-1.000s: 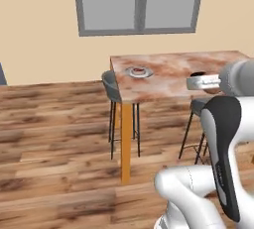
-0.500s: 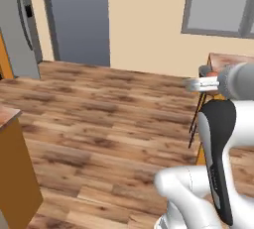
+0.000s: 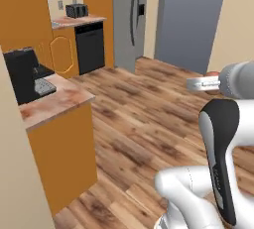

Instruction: Transport the steak and onion to the fridge. Place the steak on the rack containing meat and place the onion on the rack containing the vegetable, ensuring meats and vegetables are on different racks.

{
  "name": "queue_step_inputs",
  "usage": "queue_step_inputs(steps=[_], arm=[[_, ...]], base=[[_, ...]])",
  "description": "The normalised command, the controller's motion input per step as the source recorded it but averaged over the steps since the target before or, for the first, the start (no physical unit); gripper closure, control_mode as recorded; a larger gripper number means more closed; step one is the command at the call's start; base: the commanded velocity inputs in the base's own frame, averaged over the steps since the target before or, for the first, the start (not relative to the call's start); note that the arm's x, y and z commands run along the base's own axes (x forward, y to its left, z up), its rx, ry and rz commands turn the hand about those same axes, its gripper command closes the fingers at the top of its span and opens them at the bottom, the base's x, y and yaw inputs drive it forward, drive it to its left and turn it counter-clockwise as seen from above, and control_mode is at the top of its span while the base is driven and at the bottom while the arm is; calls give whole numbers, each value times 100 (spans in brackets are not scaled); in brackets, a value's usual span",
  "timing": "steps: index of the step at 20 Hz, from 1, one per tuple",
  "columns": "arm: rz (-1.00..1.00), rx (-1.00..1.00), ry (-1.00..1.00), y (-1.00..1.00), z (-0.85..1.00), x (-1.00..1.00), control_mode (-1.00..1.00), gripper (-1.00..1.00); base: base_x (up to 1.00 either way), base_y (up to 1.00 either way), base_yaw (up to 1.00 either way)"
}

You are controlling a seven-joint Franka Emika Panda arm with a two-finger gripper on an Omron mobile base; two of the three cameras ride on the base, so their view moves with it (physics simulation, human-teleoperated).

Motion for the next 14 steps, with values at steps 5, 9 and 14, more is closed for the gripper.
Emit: queue_step_inputs(steps=[5,9,14], arm=[[0,0,0,0,0,0,100,100],[0,0,0,0,0,0,100,100],[0,0,0,0,0,0,100,100]], base=[[100,-54,33],[100,-75,30],[100,-71,29]])
